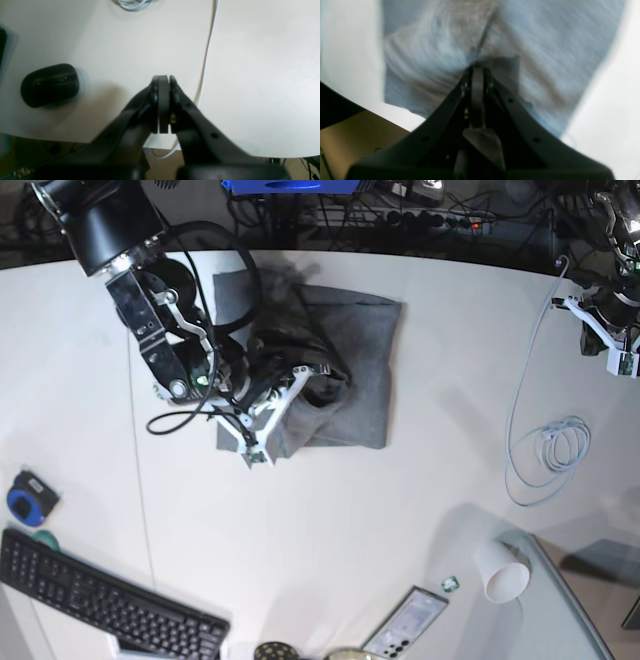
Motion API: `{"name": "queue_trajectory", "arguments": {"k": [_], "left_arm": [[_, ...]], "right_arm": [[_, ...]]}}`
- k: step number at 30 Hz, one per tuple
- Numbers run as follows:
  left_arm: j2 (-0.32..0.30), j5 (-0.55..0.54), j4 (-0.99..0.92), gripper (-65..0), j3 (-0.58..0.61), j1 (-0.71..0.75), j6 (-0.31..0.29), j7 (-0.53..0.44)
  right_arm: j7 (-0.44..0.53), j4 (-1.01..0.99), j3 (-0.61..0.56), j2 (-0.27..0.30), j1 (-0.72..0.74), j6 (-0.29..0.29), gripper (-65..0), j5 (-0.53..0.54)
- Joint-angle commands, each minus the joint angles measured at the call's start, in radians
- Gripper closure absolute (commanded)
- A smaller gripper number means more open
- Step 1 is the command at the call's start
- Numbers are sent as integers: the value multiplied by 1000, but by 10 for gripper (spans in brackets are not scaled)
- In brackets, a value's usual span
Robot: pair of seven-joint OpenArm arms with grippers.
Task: Layout the t-shirt on the table in an organized manner, then fold the t-shirt properly
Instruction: 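Press the right gripper on the folded stack and smooth it flat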
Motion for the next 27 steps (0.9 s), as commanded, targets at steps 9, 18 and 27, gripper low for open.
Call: {"name": "queue_trajectory", "arguments": {"k": [9,18,27], "left_arm": [[-18,-10,14,0,-6,3,4,-20],[-18,-10,14,0,-6,-1,4,-20],[-18,-10,14,0,-6,6,4,-20]], "right_arm": [[22,-131,-96,-120,128,6,-8,0],[31,-142,-248,-171,215,3,-8,0],[-116,166,-68,128,34,-89,-8,0]]}}
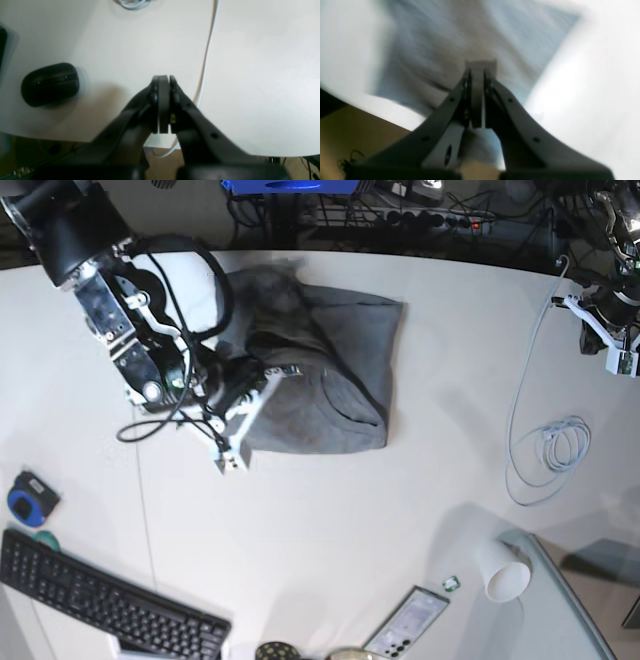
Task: Layout the t-shirt on the table in an organized manner, then fold the t-shirt properly
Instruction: 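Press the right gripper on the folded stack and smooth it flat, then grasp the collar edge of the grey shirt with the left gripper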
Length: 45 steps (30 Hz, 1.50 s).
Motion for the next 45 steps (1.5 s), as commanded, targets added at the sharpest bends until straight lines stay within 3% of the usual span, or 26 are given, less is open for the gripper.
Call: {"name": "queue_trajectory", "arguments": {"k": [1,4,8,14,19,26,34,38,40,43,45], "left_arm": [[-19,-9,15,0,-6,2,4,-19],[-18,-9,15,0,-6,-4,4,-19],[-18,-9,15,0,12,-7,4,-19],[-19,-9,15,0,67,-7,4,-19],[-19,-9,15,0,83,-7,4,-19],[-19,-9,15,0,80,-4,4,-19],[-19,-9,15,0,76,-3,4,-19],[-47,-9,-47,0,50,5,4,-21],[-77,-9,-134,0,1,17,4,-28],[-108,-9,-232,0,-39,46,4,-137],[-130,-9,-265,0,-32,80,4,-202]], "right_arm": [[28,12,20,10,3,-1,-8,16],[75,10,44,64,-66,-1,-8,16],[89,10,43,68,-123,2,-8,16],[91,12,32,-18,-138,4,-8,15],[91,3,-75,-44,-100,-1,-8,16],[86,0,-100,-114,-84,2,-8,15],[91,-148,-244,-211,15,4,-8,15],[80,-54,-270,-200,23,-4,-8,16],[63,46,-269,-147,8,-29,-8,16],[57,126,-181,-93,-35,-127,-8,16],[65,133,-109,-62,-60,-144,-8,16]]}}
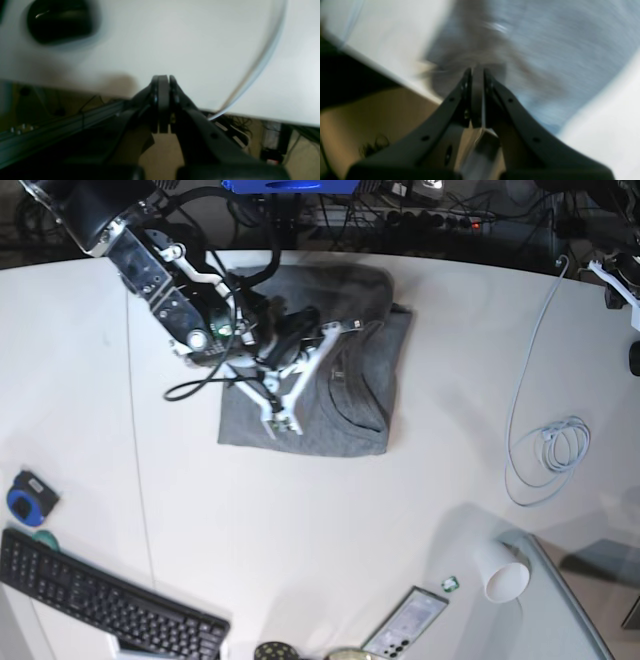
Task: Layout the t-shirt on the table in an organized manner, then fold the t-shirt properly
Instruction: 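Grasp the collar edge of the grey shirt with the left gripper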
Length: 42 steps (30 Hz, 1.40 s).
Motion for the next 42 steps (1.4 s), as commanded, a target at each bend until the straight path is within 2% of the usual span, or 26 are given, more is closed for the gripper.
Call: {"name": "queue_trajectory", "arguments": {"k": [1,5,9,13,16,20,21,23,25,28,30,32,34,42], "left_arm": [[-14,-15,17,0,2,4,-5,-41],[12,-16,66,0,2,0,-5,-16],[92,-15,223,0,7,-3,-5,71],[146,-15,327,0,108,-34,-5,110],[181,-23,386,0,206,-82,-5,222],[235,-24,494,0,234,-137,-5,415],[250,-24,517,-33,234,-149,-5,447],[279,-27,536,-229,235,-165,-6,476],[299,-70,519,-382,255,-184,-6,481],[278,-234,455,-540,341,-192,-6,481],[251,-371,392,-612,400,-195,-6,478],[236,-489,320,-648,446,-223,-6,476],[235,-546,246,-650,475,-246,-6,475],[238,-550,43,-650,674,-327,-6,304]], "right_arm": [[32,17,34,9,16,7,-8,0],[98,14,54,30,5,104,-8,5],[96,-28,53,10,2,111,-8,5],[103,-28,59,46,-21,111,-8,5],[104,-25,104,72,-38,111,-8,3],[103,-26,193,95,-75,111,-8,2],[104,-26,211,105,-83,111,-8,2],[104,-28,234,112,-89,111,-8,2],[104,-28,263,130,-104,113,-8,2],[104,-29,275,136,-107,113,-8,2],[103,-29,275,136,-107,113,-8,2],[101,-29,275,136,-107,113,-8,2],[100,-29,275,136,-107,113,-8,2],[98,-29,275,138,-107,113,-8,0]]}}
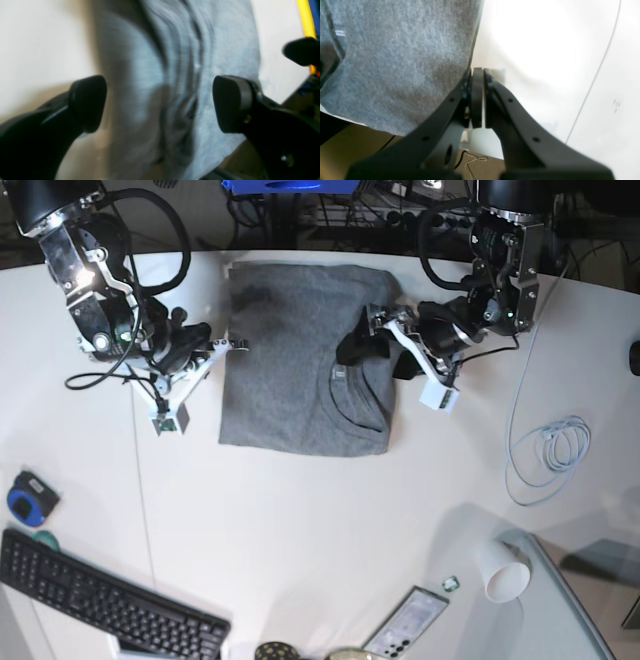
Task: Layout the t-shirt on the table in an organized manner, then fold the t-shirt properly
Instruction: 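Grasp the collar edge of the grey shirt with the left gripper, then drag the collar edge with the left gripper to square the stack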
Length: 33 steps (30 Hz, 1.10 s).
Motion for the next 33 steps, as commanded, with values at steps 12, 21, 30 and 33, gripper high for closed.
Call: {"name": "queue_trajectory", "arguments": {"k": [12,21,30,33], "left_arm": [[-10,50,-203,-540,62,-90,-1,-103],[31,308,-207,-30,61,-125,-1,-97],[8,624,-172,0,133,-207,-4,-26],[-30,744,-148,0,283,-242,-4,-28]], "right_arm": [[18,17,16,56,-7,4,-8,4],[18,18,120,56,-35,4,-8,4],[18,21,156,56,-49,6,-8,4],[18,21,156,56,-49,6,-8,4]]}}
